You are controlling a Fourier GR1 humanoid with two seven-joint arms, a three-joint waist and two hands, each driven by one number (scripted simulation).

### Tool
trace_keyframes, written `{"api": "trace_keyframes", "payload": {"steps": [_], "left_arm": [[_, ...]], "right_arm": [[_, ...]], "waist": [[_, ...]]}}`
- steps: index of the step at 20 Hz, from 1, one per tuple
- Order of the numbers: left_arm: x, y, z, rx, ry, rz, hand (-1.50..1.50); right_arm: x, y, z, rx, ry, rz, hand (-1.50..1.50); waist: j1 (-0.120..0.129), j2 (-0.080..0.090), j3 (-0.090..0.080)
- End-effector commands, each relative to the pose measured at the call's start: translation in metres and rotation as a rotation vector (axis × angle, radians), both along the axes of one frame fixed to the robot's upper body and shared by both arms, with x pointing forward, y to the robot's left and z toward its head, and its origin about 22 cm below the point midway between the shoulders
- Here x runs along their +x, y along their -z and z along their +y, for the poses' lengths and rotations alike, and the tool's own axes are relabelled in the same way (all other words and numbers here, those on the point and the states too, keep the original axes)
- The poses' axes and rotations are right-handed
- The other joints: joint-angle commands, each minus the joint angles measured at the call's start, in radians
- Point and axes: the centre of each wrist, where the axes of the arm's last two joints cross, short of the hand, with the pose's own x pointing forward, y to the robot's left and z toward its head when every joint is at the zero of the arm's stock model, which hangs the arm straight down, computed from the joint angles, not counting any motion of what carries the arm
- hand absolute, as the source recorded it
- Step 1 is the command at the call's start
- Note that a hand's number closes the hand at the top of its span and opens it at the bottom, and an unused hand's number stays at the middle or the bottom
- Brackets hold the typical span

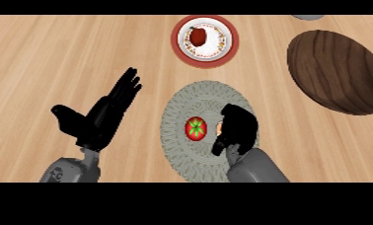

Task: Pick the cupcake from the placemat and place it in the bowl

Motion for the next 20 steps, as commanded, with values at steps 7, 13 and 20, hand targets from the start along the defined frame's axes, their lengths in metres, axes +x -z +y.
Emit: {"api": "trace_keyframes", "payload": {"steps": [7,13,20], "left_arm": [[-0.004,0.008,0.004,0.018,-0.015,0.013,0.0],[0.019,0.0,0.0,0.019,-0.036,-0.02,0.0],[0.005,-0.001,0.005,0.006,-0.038,-0.002,0.0]], "right_arm": [[-0.015,0.002,0.011,-0.049,0.052,0.0,1.5],[-0.027,0.012,-0.033,-0.072,-0.243,-0.018,1.5],[-0.055,0.011,-0.138,-0.142,-0.757,-0.022,1.5]], "waist": [[-0.004,0.001,0.001],[-0.02,0.001,0.001],[-0.027,-0.002,0.002]]}}
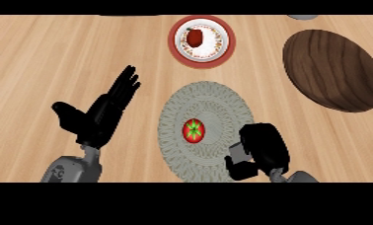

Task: Pick the cupcake from the placemat and place it in the bowl

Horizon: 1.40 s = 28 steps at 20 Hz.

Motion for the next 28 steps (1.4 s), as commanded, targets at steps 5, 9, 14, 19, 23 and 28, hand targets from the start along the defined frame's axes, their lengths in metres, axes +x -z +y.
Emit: {"api": "trace_keyframes", "payload": {"steps": [5,9,14,19,23,28], "left_arm": [[0.004,-0.001,0.014,0.006,-0.009,-0.006,0.0],[-0.004,-0.004,0.008,-0.007,-0.017,0.015,0.0],[-0.002,0.0,0.011,0.008,-0.029,0.008,0.0],[-0.016,0.002,0.012,-0.006,-0.019,0.0,0.0],[-0.011,0.005,-0.001,0.008,0.002,0.0,0.0],[-0.015,0.006,0.023,0.006,0.017,0.005,0.0]], "right_arm": [[-0.025,-0.049,-0.114,-0.052,-0.172,-0.159,1.5],[-0.057,-0.088,-0.105,0.083,-0.164,-0.228,1.5],[-0.067,-0.155,-0.119,0.125,-0.162,-0.427,1.5],[-0.074,-0.201,-0.138,0.14,-0.099,-0.497,1.5],[-0.067,-0.226,-0.142,0.195,-0.044,-0.521,1.5],[-0.041,-0.243,-0.167,0.241,0.009,-0.563,1.5]], "waist": [[-0.007,0.009,0.001],[-0.013,0.006,0.0],[-0.036,0.003,0.0],[-0.015,0.006,0.001],[0.003,0.01,0.001],[0.016,0.012,0.001]]}}
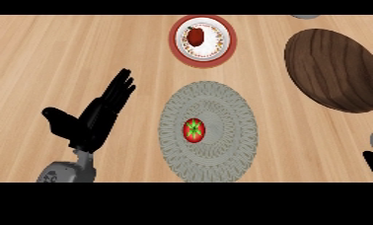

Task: Pick the cupcake from the placemat and place it in the bowl

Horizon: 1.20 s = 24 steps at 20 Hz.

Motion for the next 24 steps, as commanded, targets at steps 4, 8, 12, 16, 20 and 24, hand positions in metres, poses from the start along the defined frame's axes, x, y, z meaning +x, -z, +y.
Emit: {"api": "trace_keyframes", "payload": {"steps": [4,8,12,16,20,24], "left_arm": [[0.005,-0.005,-0.025,0.013,0.017,-0.014,0.0],[0.004,0.002,-0.02,0.006,0.027,-0.008,0.0],[0.013,-0.018,-0.001,-0.007,0.023,-0.02,0.0],[0.011,0.0,-0.009,0.004,0.035,-0.008,0.0],[0.002,-0.012,-0.013,0.003,0.042,-0.011,0.0],[0.013,-0.028,-0.024,-0.002,0.052,-0.016,0.0]], "right_arm": [[0.05,-0.008,-0.037,0.037,0.055,-0.025,1.5],[0.081,-0.021,-0.047,0.114,0.074,-0.025,1.5],[0.119,0.018,-0.069,0.122,0.095,-0.036,1.5],[0.162,0.035,-0.064,0.057,0.105,-0.047,1.5],[0.188,0.051,-0.065,-0.036,0.136,-0.061,1.5],[0.207,0.07,-0.083,-0.105,0.186,0.017,1.5]], "waist": [[0.016,0.004,0.001],[0.019,0.004,0.0],[0.032,0.008,0.001],[0.039,0.01,0.001],[0.044,0.008,0.001],[0.057,0.014,0.002]]}}
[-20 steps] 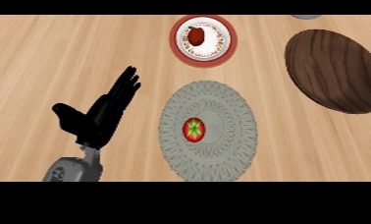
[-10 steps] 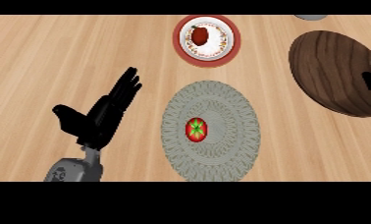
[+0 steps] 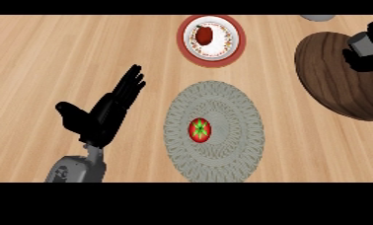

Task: Pick the cupcake from the placemat and place it in the bowl

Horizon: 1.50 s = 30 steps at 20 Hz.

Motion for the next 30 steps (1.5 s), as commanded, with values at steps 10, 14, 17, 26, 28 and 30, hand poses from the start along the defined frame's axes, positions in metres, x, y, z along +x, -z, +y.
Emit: {"api": "trace_keyframes", "payload": {"steps": [10,14,17,26,28,30], "left_arm": [[-0.002,-0.002,0.002,-0.008,0.013,-0.006,0.0],[-0.002,0.001,-0.009,-0.009,0.023,-0.008,0.0],[0.001,0.006,0.008,-0.001,-0.005,-0.01,0.0],[-0.006,0.01,0.0,0.0,-0.053,0.024,0.0],[-0.008,0.008,0.007,-0.004,-0.053,0.037,0.0],[-0.004,0.002,0.025,0.009,-0.07,0.029,0.0]], "right_arm": [[0.038,0.06,-0.014,0.183,0.075,0.178,-1.5],[0.038,0.039,-0.033,0.427,0.039,0.073,-1.5],[0.034,0.061,-0.025,0.678,-0.009,-0.119,-1.5],[-0.022,0.059,-0.099,0.97,-0.296,-0.324,-1.5],[-0.045,0.066,-0.118,1.012,-0.319,-0.315,-1.5],[-0.072,0.063,-0.141,1.022,-0.357,-0.329,-1.5]], "waist": [[0.019,0.008,0.002],[0.025,0.013,0.005],[-0.014,0.004,0.006],[-0.066,-0.019,0.0],[-0.07,-0.021,-0.001],[-0.085,-0.025,-0.002]]}}
